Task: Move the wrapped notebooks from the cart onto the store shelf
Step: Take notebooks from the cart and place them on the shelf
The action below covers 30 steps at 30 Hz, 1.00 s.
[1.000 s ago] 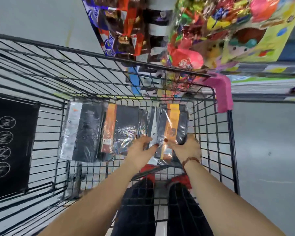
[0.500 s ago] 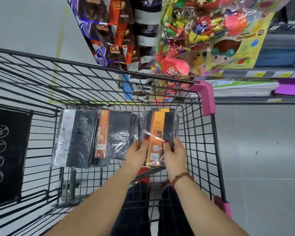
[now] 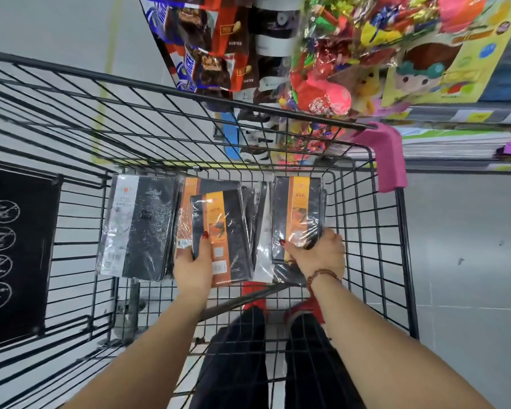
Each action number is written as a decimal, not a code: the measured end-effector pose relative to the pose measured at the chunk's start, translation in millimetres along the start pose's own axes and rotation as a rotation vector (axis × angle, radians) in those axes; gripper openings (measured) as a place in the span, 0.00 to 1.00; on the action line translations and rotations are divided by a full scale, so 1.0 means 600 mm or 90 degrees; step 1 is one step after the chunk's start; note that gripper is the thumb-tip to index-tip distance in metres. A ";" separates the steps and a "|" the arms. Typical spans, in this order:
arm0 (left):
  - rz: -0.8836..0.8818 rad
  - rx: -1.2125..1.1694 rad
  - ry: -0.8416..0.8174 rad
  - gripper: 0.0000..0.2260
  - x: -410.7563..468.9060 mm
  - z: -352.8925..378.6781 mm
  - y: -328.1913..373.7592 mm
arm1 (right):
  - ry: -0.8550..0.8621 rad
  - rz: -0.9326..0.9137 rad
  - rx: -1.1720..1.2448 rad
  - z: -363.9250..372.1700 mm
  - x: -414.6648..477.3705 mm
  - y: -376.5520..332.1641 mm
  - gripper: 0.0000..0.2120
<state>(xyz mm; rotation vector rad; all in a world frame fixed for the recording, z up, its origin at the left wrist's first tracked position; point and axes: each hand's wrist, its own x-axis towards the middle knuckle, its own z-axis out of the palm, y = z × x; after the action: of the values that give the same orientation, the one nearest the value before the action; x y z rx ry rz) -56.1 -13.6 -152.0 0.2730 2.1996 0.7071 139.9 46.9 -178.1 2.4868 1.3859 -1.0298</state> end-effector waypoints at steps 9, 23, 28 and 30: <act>-0.015 0.046 -0.059 0.21 -0.020 -0.022 -0.018 | 0.035 0.050 0.104 0.005 -0.031 0.020 0.26; 0.047 -0.043 -0.099 0.30 -0.131 -0.108 0.067 | 0.043 -0.133 0.520 -0.145 -0.179 0.033 0.04; 0.096 -0.098 -0.115 0.20 -0.198 -0.118 0.115 | 0.100 -0.175 0.663 -0.233 -0.233 0.069 0.08; 0.145 -0.090 -0.116 0.18 -0.234 -0.113 0.136 | 0.108 -0.175 0.713 -0.265 -0.250 0.091 0.09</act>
<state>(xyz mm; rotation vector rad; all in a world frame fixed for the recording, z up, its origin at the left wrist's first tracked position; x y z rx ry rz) -16.7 -31.0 18.5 0.5015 1.9535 0.9203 210.2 -27.0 22.7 3.1743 1.4564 -2.1732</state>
